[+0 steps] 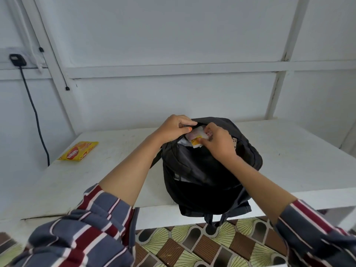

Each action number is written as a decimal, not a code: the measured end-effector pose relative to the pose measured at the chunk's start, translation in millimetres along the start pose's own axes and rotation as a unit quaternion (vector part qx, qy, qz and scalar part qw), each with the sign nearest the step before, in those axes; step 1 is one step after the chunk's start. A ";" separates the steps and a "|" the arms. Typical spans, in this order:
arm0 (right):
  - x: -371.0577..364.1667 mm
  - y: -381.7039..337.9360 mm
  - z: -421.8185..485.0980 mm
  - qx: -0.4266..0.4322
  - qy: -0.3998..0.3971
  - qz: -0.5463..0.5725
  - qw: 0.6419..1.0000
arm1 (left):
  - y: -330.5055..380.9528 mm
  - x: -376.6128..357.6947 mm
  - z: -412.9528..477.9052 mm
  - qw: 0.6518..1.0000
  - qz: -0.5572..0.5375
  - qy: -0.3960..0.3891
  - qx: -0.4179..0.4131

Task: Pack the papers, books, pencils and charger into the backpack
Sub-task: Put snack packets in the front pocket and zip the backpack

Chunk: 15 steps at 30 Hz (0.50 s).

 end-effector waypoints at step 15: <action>-3.6 13.3 -9.7 0.216 -0.055 -0.225 0.949 | -1.7 -2.3 0.6 1.000 -0.001 0.007 0.011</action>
Point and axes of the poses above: each hand's wrist, its own z-axis towards the middle knuckle, its own x-axis out of the back of the hand, y = z × x, the point moved 4 cm from there along z, towards the middle knuckle, and after that the axes turned 15 degrees about y, right-handed, at the moved point
